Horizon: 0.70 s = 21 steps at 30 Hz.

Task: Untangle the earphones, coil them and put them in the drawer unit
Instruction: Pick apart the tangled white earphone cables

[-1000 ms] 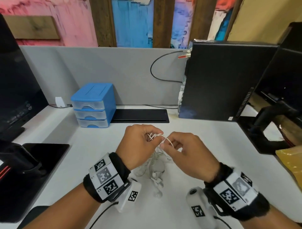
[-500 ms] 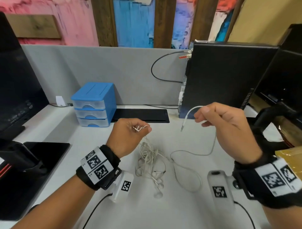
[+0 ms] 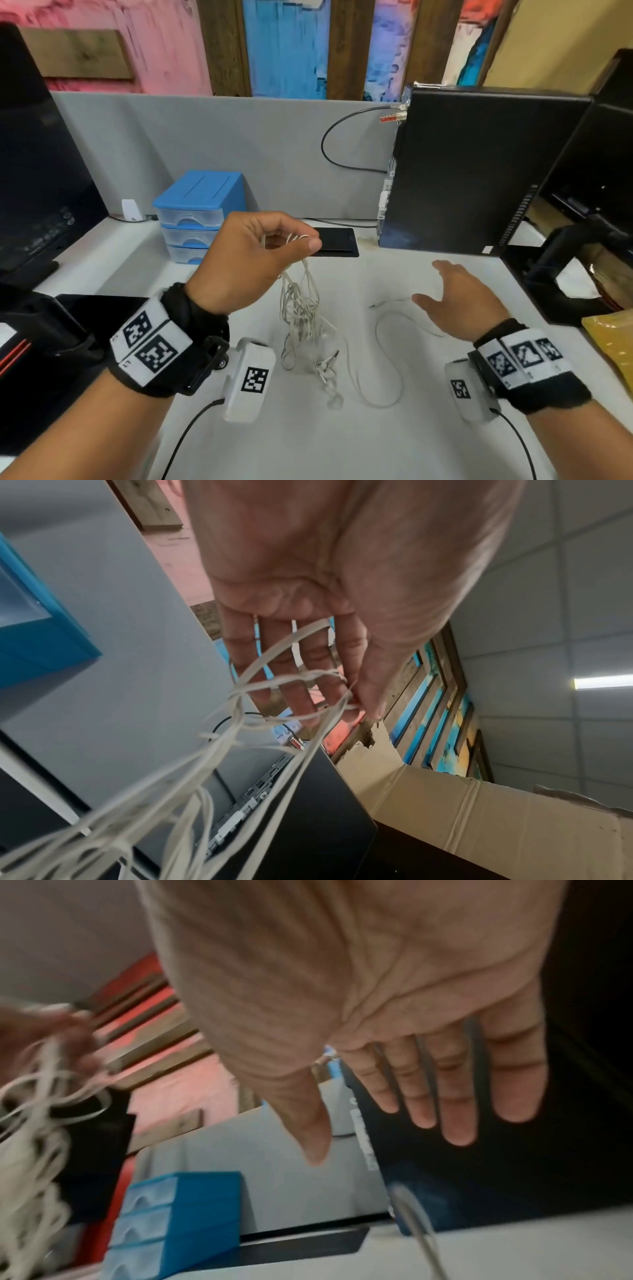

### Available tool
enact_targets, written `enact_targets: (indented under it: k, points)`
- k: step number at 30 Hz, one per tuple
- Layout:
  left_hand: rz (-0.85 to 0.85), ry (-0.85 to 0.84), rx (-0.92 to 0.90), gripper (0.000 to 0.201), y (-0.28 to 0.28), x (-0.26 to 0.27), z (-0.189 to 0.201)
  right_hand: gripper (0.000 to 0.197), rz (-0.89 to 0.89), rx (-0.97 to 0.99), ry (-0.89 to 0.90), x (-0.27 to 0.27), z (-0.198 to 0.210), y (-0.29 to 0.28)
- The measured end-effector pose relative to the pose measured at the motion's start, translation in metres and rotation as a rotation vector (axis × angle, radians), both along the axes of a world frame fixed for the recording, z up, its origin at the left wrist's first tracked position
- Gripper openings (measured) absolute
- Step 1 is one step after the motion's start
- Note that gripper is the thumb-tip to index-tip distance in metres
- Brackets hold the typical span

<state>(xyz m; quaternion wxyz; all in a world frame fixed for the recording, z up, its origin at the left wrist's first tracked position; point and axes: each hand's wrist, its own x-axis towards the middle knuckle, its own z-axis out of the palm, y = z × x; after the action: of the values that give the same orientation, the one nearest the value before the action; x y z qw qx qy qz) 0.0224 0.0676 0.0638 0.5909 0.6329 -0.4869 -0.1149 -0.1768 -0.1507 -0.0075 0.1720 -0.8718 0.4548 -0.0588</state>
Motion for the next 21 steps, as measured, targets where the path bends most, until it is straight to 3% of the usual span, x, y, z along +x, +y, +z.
enact_targets:
  k: [2,4,6,8,11,13,15,18,21]
  points:
    - [-0.005,-0.011,0.009,0.012,0.002,-0.001,0.003,0.058,0.112,-0.092,-0.169,0.005,0.008,0.025]
    - [0.010,-0.016,0.006,0.013,0.002,-0.002,0.005,0.038,0.310,0.092,-0.393,0.013,0.016,0.054]
    - [0.026,-0.033,-0.001,0.013,0.002,-0.002,0.003,0.034,0.496,0.383,-0.378,0.021,0.018,0.080]
    - [0.034,-0.042,-0.009,0.009,0.001,0.000,0.000,0.029,0.630,0.474,-0.292,0.027,0.004,0.095]
    - [0.052,-0.036,-0.033,0.008,-0.001,0.005,-0.003,0.005,0.619,0.458,-0.370,0.032,-0.014,0.100]
    - [0.038,0.005,-0.019,0.010,-0.002,0.007,-0.005,0.019,0.593,0.543,-0.516,0.032,-0.013,0.098]
    - [0.016,-0.028,0.161,0.027,0.000,0.011,-0.007,0.025,0.582,0.579,-0.656,0.031,-0.002,0.095]
    - [0.128,-0.476,0.718,0.056,0.006,0.014,-0.014,0.027,0.568,0.602,-0.770,0.028,0.013,0.088]
    - [0.277,-0.651,0.805,0.060,0.005,0.013,-0.017,0.027,0.561,0.613,-0.788,0.024,0.022,0.082]
